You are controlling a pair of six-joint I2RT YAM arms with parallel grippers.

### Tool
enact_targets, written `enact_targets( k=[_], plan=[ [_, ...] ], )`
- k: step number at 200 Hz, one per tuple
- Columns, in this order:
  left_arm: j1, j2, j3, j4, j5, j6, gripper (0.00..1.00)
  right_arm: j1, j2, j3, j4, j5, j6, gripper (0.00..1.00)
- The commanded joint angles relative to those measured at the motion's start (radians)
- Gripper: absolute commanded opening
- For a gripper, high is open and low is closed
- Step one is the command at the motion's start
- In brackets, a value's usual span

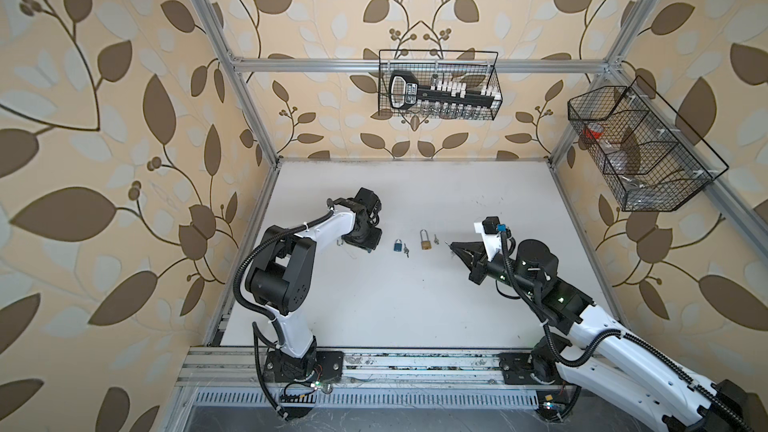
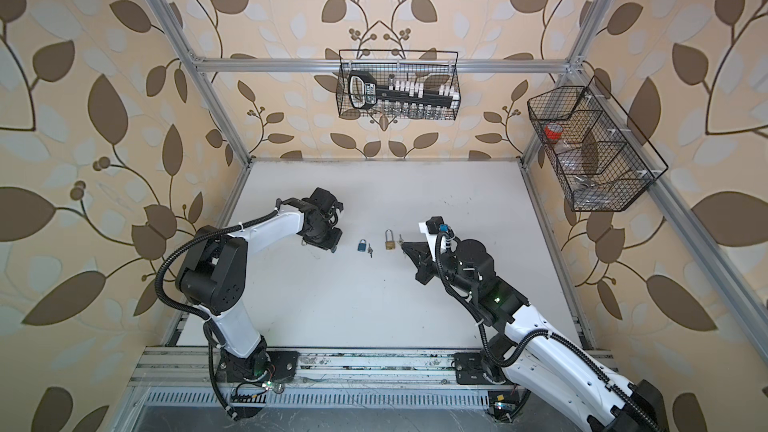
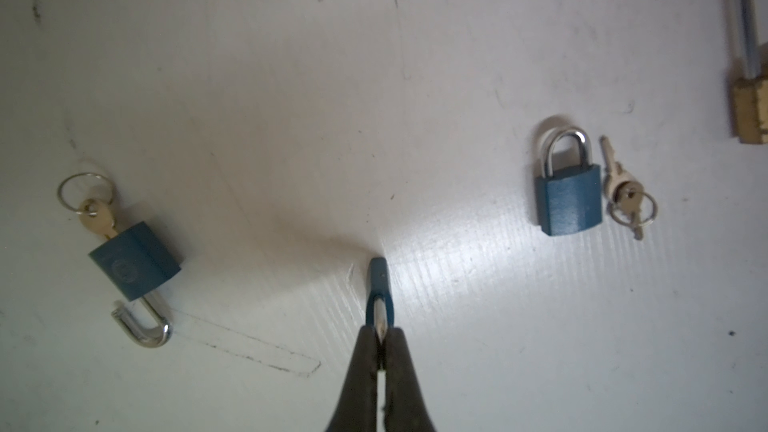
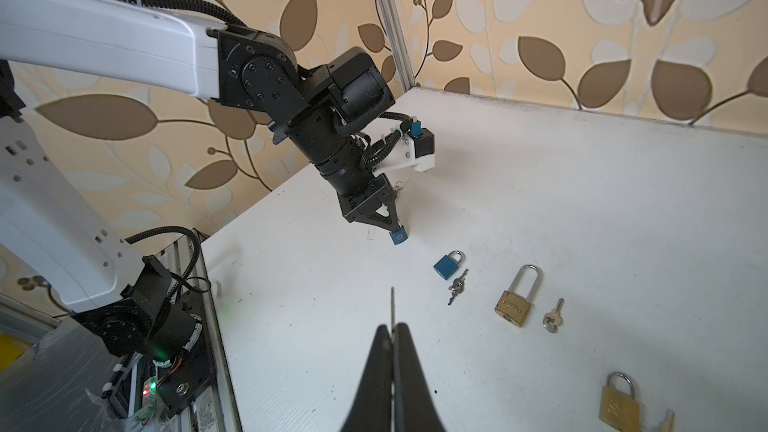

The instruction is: Lock with the key

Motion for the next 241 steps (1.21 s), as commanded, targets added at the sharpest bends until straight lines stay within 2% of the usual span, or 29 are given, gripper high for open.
enact_targets(
  k=[1,22,40,63,94,127,180,196,241],
  plan=[
    [-0.002,0.001,0.045,-0.053,-0.025,0.027,0.0,0.004,-0.002,0.01,-0.011,0.007,-0.01,0.0],
    [0.024,-0.008,0.07,-0.089,0.035,0.109,0.0,0.004,0.0,0.011,-0.012,-0.002,-0.01,0.0],
    [0.043,-0.006,0.093,-0.149,0.223,0.285,0.0,0.004,-0.002,0.011,-0.016,-0.005,-0.013,0.0],
    [0.044,0.044,0.14,-0.258,0.345,0.448,0.0,0.002,0.007,0.003,-0.013,-0.01,-0.023,0.0],
    [0.046,0.152,0.209,-0.384,0.346,0.551,0.0,0.004,0.025,0.0,0.006,-0.03,-0.015,0.0],
    [0.059,0.158,0.227,-0.356,0.366,0.568,0.0,0.004,0.02,-0.005,-0.002,-0.036,-0.014,0.0],
    [0.108,0.208,0.289,-0.363,0.312,0.595,0.0,0.002,0.003,-0.006,-0.03,-0.027,-0.019,0.0],
    [0.119,0.234,0.319,-0.38,0.307,0.606,0.08,0.005,0.006,-0.003,-0.032,-0.028,-0.021,0.0],
    [0.151,0.287,0.398,-0.407,0.278,0.624,0.22,0.004,0.015,0.004,-0.036,-0.024,-0.019,0.0]
  ],
)
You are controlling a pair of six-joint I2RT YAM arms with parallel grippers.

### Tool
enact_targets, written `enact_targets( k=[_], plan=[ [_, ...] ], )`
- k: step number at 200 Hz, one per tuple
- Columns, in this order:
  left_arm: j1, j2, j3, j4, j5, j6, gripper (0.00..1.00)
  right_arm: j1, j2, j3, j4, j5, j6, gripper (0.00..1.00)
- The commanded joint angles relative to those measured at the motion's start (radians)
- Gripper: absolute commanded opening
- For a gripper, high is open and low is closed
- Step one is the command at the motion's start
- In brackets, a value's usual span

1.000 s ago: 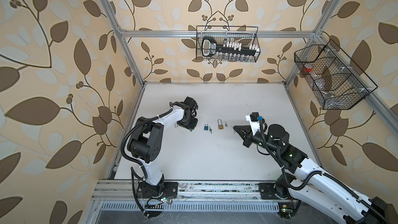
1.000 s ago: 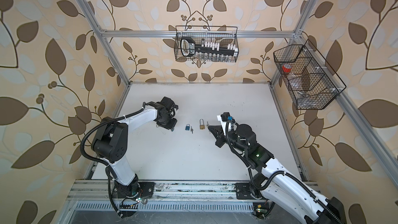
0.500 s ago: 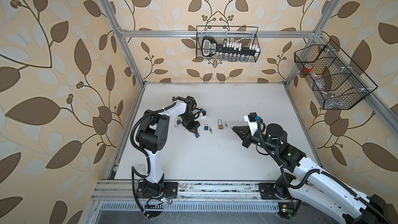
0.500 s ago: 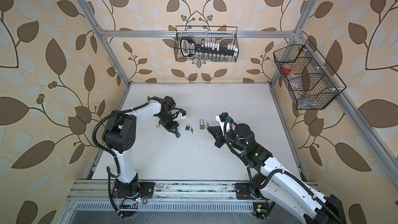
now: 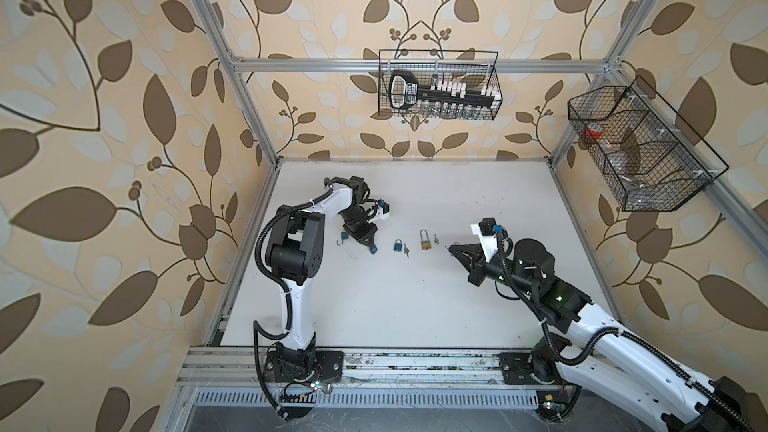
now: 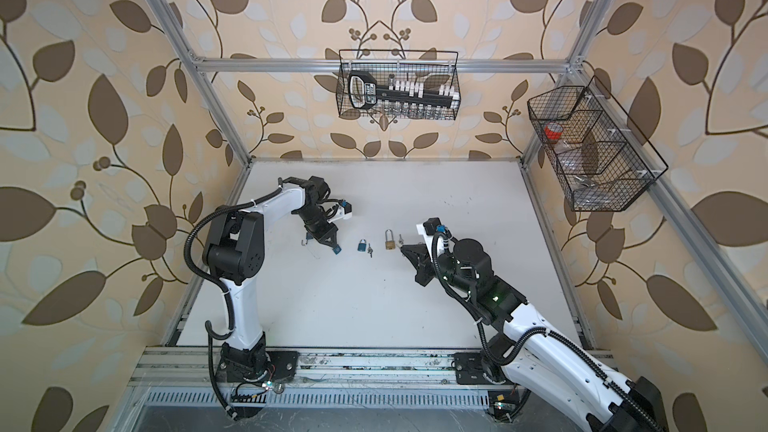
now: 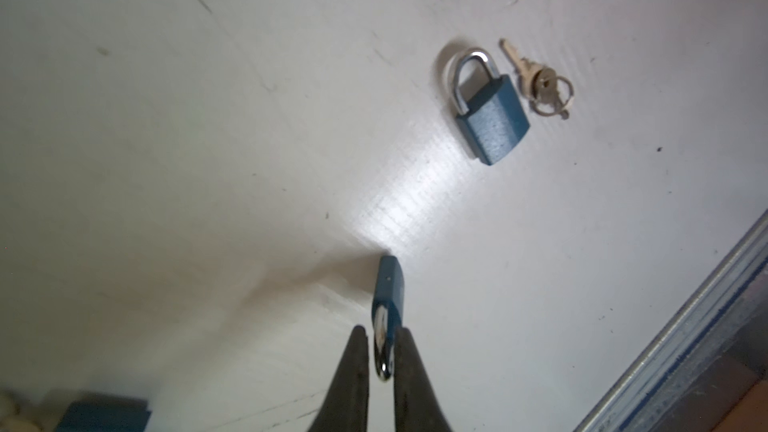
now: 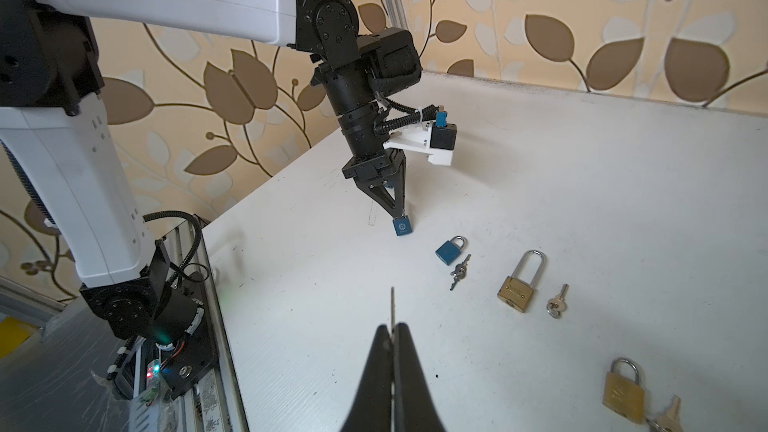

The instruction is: Lock with the key

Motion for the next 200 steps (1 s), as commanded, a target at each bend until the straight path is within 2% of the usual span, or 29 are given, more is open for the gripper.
enact_targets(
  k=[1,23,60,82,97,112,128,157,172,200],
  plan=[
    [0.016,0.014,0.06,-0.056,-0.013,0.044,0.22,0.003,-0.001,0.004,-0.011,-0.007,-0.011,0.0],
    [0.023,0.034,0.088,-0.047,-0.039,0.039,0.34,0.004,0.005,0.004,-0.011,-0.002,-0.009,0.0],
    [0.027,0.06,0.107,-0.025,-0.079,0.018,0.36,0.004,0.009,0.012,-0.015,0.005,-0.01,0.0],
    [0.027,-0.009,0.09,0.037,-0.048,-0.049,0.38,0.03,0.039,0.025,-0.029,0.054,-0.043,0.0],
    [0.027,-0.104,0.049,0.132,-0.029,-0.156,0.4,0.095,0.09,0.044,-0.036,0.133,-0.086,0.0],
    [0.027,-0.237,-0.041,0.288,-0.02,-0.31,0.4,0.181,0.158,0.065,-0.02,0.238,-0.122,0.0],
    [0.027,-0.393,-0.2,0.473,0.013,-0.449,0.41,0.273,0.258,0.093,0.019,0.333,-0.146,0.0],
    [0.029,-0.662,-0.495,0.758,-0.053,-0.7,0.56,0.362,0.479,0.129,0.18,0.401,-0.122,0.0],
    [0.03,-0.772,-0.609,0.823,-0.098,-0.789,0.61,0.366,0.597,0.173,0.25,0.397,-0.094,0.0],
    [0.035,-0.934,-0.76,0.814,-0.254,-0.944,0.71,0.366,0.818,0.297,0.321,0.406,-0.081,0.0]
  ],
)
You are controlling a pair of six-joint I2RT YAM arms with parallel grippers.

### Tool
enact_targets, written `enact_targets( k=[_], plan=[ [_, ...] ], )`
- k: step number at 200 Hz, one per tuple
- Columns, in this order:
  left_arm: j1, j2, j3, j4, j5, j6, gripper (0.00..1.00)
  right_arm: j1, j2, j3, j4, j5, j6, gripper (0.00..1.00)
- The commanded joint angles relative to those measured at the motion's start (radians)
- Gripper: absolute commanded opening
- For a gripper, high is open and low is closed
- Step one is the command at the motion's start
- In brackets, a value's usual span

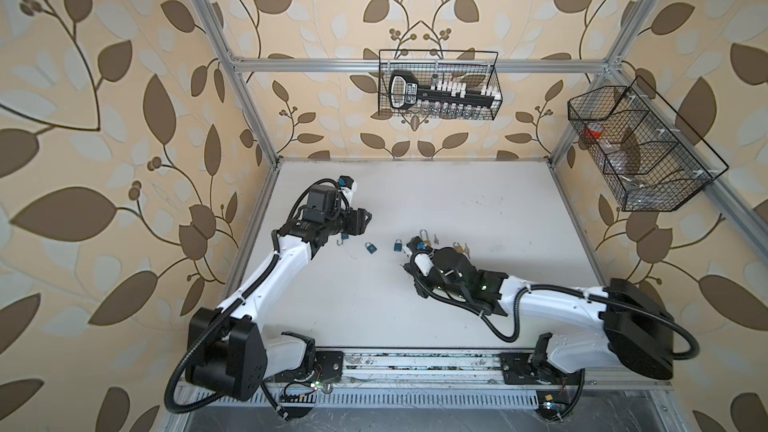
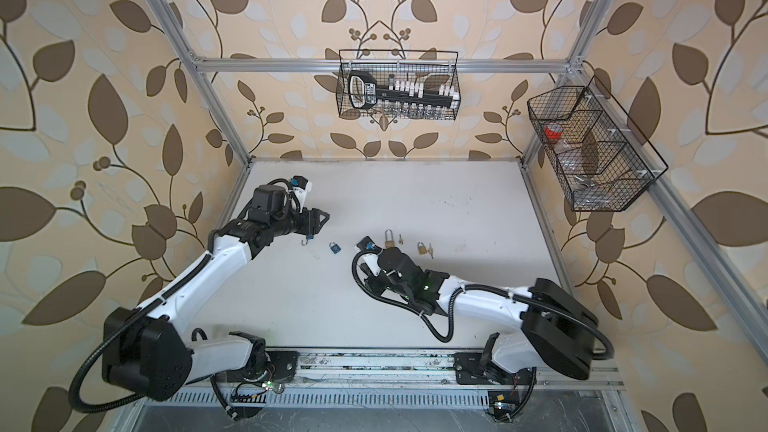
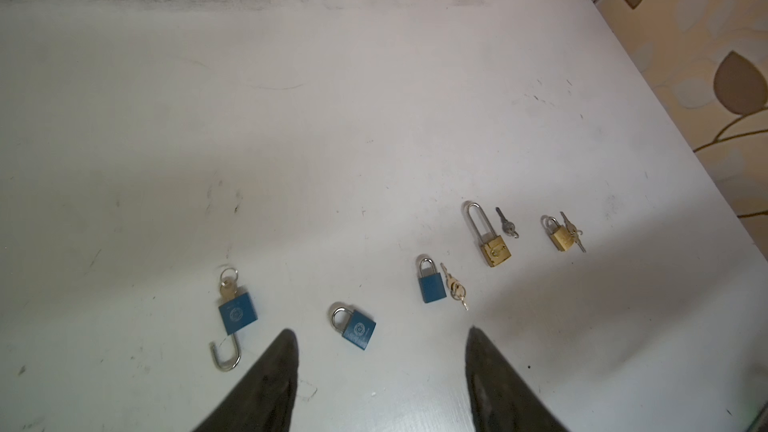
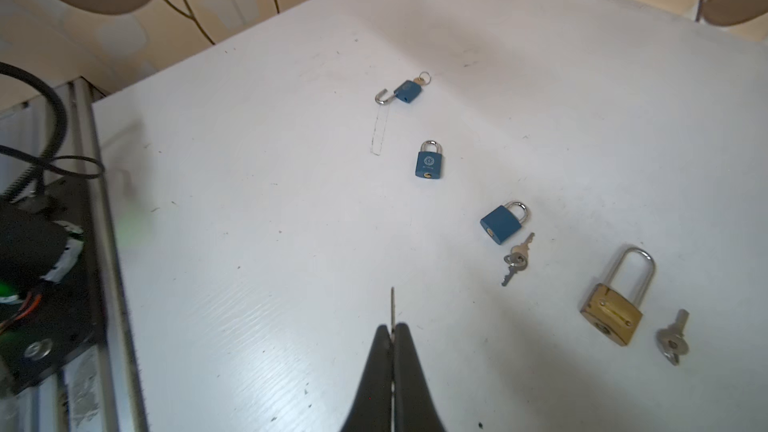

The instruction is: Lock with the key

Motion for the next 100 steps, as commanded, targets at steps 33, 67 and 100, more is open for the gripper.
enact_targets(
  k=[33,67,100],
  plan=[
    [0.049,-0.287,-0.29,0.09,-0.249,-0.385,0.85,-0.015,0.365,0.27,0.136,0.037,0.047,0.0],
    [0.069,-0.383,-0.365,0.038,-0.304,-0.457,0.9,-0.059,0.514,0.404,0.118,0.008,0.081,0.0],
    [0.069,-0.391,-0.383,0.03,-0.3,-0.471,0.9,-0.094,0.591,0.482,0.075,-0.009,0.083,0.0]
  ],
)
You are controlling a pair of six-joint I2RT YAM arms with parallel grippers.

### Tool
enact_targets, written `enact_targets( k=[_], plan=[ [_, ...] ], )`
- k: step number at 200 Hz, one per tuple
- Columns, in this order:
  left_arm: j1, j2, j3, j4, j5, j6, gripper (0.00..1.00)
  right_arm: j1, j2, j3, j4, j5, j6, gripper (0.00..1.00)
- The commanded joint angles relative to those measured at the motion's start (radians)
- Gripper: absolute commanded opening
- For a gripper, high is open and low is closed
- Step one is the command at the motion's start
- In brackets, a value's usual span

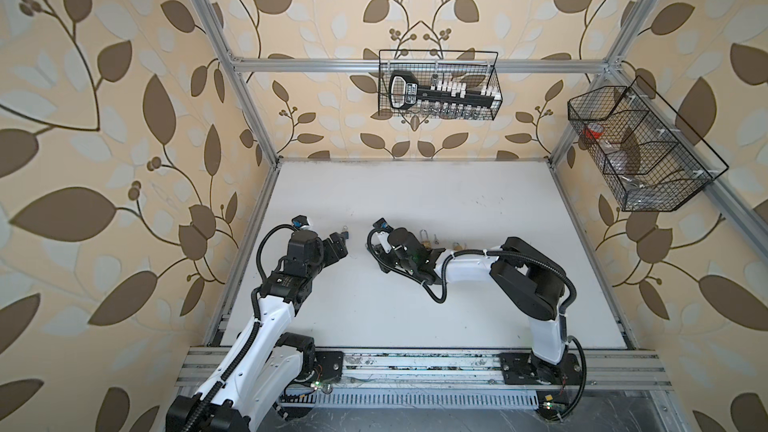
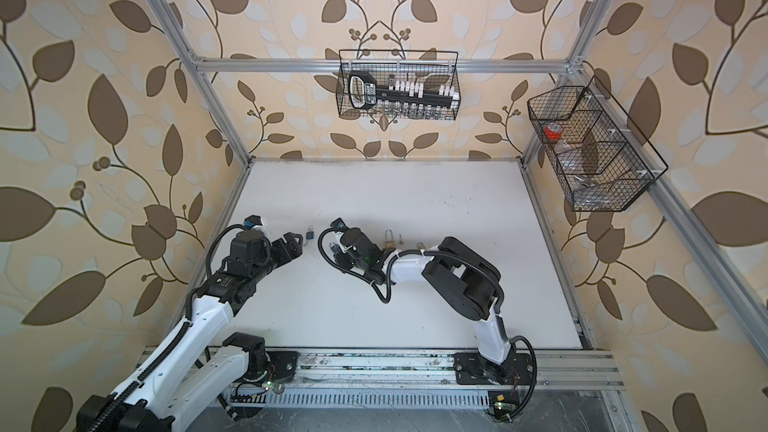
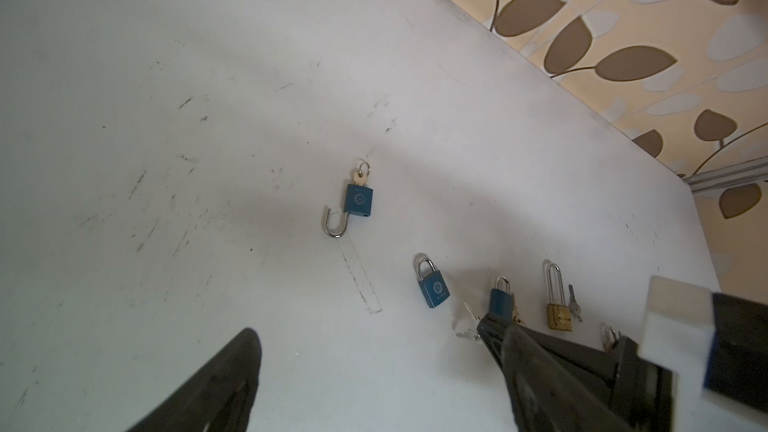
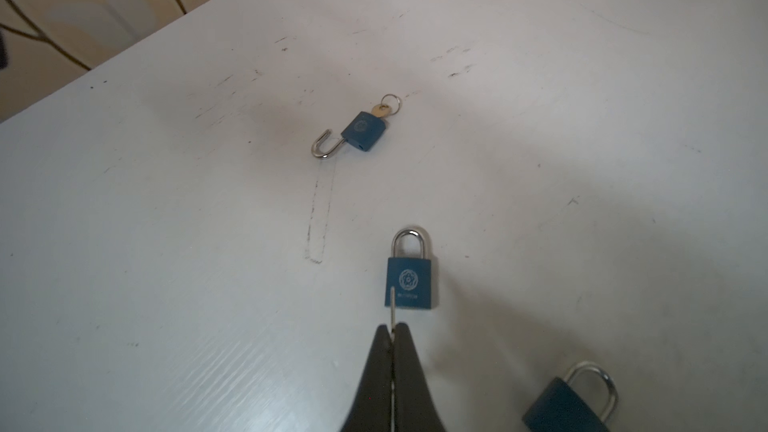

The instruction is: Lock with the key

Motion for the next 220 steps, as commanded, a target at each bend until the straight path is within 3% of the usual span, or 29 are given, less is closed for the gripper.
enact_targets(
  k=[1,32,62,113,131,177,220],
  plan=[
    [0.003,-0.008,-0.011,0.0,-0.043,-0.054,0.9,-0.021,0.043,0.062,-0.024,-0.018,0.021,0.0],
    [0.003,-0.005,-0.012,0.005,-0.048,-0.053,0.89,-0.041,0.091,0.103,-0.045,-0.049,0.037,0.0],
    [0.003,-0.031,-0.01,-0.043,-0.149,-0.061,0.91,-0.045,0.119,0.128,-0.058,-0.047,0.051,0.0],
    [0.003,0.001,0.005,-0.071,-0.125,-0.06,0.93,-0.059,0.161,0.163,-0.078,-0.058,0.059,0.0],
    [0.003,0.03,0.01,-0.066,-0.121,-0.054,0.99,-0.066,0.151,0.171,-0.08,-0.076,0.053,0.06],
    [0.003,0.128,0.052,-0.067,-0.117,-0.015,0.99,-0.068,0.021,0.138,-0.088,-0.085,-0.006,0.38],
    [-0.026,0.294,0.151,-0.097,-0.129,0.047,0.99,-0.02,-0.238,-0.118,0.038,-0.088,0.036,0.41]
  ],
)
